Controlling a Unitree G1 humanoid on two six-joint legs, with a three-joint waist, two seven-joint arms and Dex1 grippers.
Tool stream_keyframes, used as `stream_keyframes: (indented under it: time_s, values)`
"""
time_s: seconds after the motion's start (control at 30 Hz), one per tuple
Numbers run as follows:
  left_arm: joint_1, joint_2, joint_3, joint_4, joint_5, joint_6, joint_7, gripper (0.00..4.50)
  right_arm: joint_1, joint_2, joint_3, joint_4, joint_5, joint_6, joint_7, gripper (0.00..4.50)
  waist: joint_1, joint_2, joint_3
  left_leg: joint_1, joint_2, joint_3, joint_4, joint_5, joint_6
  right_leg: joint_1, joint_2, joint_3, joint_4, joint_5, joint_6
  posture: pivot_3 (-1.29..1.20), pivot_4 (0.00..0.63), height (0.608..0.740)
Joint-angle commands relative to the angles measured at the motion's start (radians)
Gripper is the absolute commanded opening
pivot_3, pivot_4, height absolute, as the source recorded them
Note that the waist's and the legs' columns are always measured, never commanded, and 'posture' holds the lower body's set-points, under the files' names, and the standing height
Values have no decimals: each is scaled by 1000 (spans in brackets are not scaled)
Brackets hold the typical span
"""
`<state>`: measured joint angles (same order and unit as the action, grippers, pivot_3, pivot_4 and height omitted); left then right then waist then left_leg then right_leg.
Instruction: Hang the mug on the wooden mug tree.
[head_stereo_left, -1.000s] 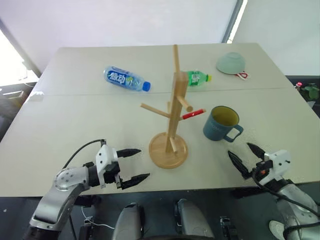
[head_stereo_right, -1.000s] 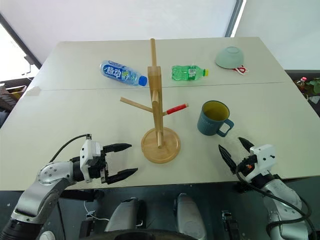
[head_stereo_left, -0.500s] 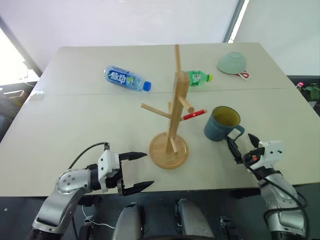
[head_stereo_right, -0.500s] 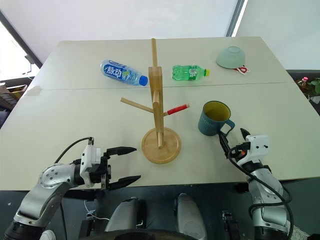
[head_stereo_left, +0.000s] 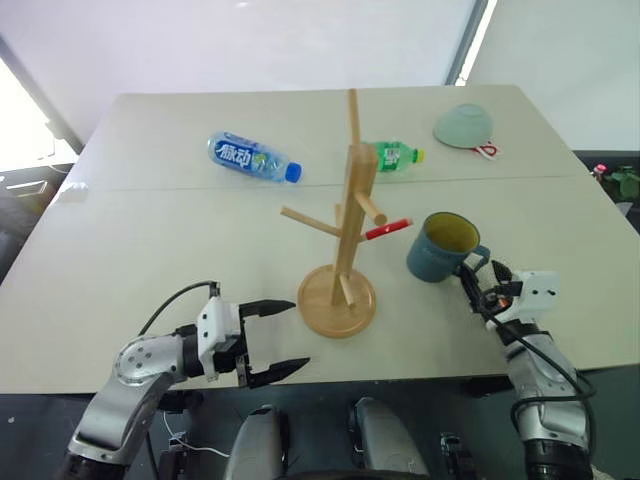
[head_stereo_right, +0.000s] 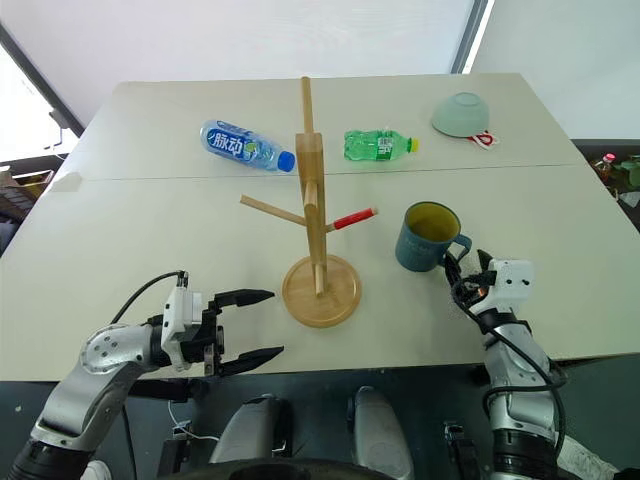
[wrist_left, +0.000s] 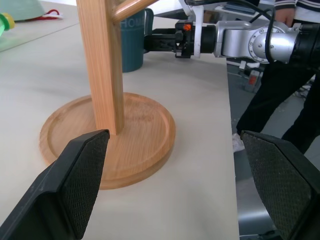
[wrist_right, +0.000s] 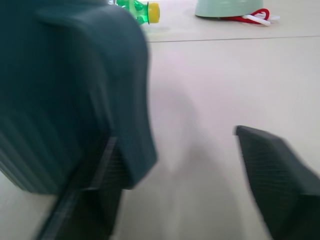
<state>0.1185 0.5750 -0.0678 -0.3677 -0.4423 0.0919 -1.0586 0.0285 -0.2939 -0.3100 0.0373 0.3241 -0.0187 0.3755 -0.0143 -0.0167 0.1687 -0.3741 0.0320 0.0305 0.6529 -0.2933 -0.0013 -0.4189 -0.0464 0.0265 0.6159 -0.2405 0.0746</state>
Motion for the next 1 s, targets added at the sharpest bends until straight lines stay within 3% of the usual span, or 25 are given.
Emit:
stream_keyframes:
  time_s: [0.03,0.1,0.33,0.57,0.83,1.0]
  values:
    - [-9,-6,-4,-17,3,-16,12,4500,-4,-1,1,-27,15,-27,22,986,1,0,0,0,0,0,0,0,0,0,0,0,0,0,0,0,150,740]
    - [-9,-5,-5,-20,2,-13,16,4500,-2,-7,7,-46,19,-28,35,57,0,0,0,0,0,0,0,0,0,0,0,0,0,0,0,0,150,740]
    - [-26,3,-2,-8,1,-2,18,4500,68,-93,29,-190,-39,-26,88,57,2,0,0,0,0,0,1,0,0,0,0,0,1,0,0,0,150,740]
    - [-83,9,-12,50,1,9,-9,4500,175,-371,61,-399,-189,-103,265,57,-1,0,0,0,-1,0,3,0,0,1,1,0,2,0,0,0,150,740]
    - [-138,3,-18,80,-3,21,-6,4500,-49,-548,51,-414,-48,-26,443,57,1,-2,1,1,0,-1,11,0,0,3,3,-1,5,0,0,0,150,740]
    - [-137,7,4,65,-14,36,12,4500,-185,-588,83,-364,-25,-28,525,57,4,-2,1,0,0,-2,11,0,0,4,2,-1,4,0,0,0,150,740]
